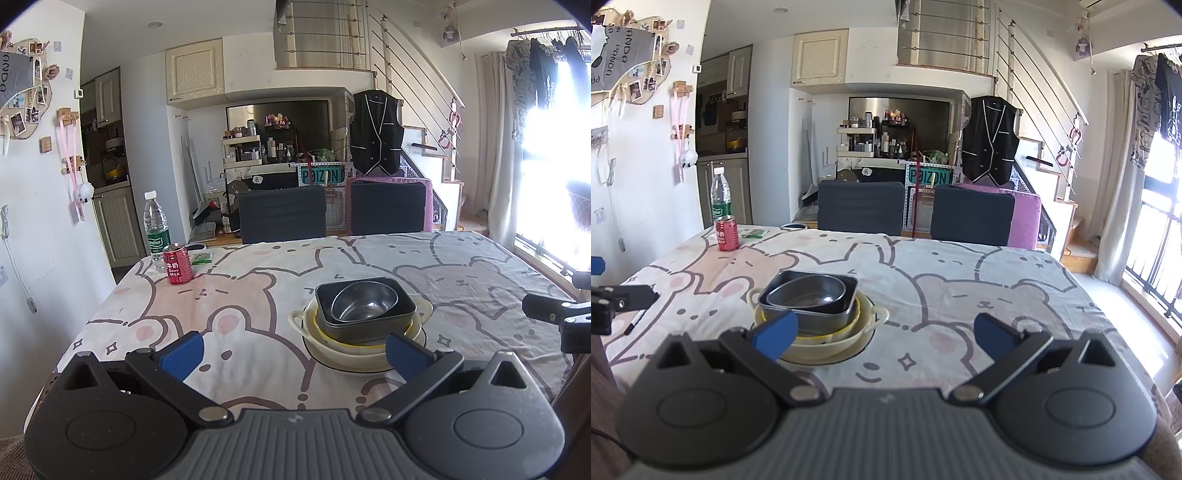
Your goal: Organize plates and bowls
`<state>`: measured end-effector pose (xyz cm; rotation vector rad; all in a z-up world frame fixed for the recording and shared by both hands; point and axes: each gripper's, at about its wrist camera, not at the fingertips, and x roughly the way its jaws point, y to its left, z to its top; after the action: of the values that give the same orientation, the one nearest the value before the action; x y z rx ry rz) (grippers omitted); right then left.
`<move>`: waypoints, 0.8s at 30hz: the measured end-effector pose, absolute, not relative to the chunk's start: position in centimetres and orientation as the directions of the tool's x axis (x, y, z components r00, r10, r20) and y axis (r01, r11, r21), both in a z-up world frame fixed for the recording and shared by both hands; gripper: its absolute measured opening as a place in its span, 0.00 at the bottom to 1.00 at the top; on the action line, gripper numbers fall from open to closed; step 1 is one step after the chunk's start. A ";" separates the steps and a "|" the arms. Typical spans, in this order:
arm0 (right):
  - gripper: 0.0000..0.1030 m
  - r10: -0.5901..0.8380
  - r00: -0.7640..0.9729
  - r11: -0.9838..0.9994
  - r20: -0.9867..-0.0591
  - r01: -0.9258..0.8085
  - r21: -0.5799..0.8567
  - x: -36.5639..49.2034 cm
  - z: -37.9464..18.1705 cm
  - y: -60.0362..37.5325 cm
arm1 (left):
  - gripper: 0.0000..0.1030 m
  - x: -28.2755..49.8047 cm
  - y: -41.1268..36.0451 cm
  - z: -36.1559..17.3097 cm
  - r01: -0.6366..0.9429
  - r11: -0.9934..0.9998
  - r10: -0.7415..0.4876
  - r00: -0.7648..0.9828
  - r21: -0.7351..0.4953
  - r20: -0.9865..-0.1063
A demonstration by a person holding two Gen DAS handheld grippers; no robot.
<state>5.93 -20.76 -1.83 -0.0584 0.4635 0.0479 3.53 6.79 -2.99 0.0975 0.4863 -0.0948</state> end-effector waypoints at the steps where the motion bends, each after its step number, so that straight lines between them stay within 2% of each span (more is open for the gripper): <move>1: 1.00 0.033 0.893 0.997 -0.449 -0.060 -0.045 5.9 -1.8 -20.8 | 1.00 3.5 6.8 -3.0 0.114 0.991 -0.068 0.880 0.071 -0.470; 24: 1.00 0.034 0.893 0.997 -0.449 -0.060 -0.044 5.9 -1.9 -20.7 | 1.00 3.5 6.7 -3.0 0.108 0.992 -0.063 0.880 0.070 -0.470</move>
<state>5.94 -20.70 -1.88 -0.0575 0.4643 0.0490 3.45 6.68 -2.99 0.0952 0.4862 -0.0893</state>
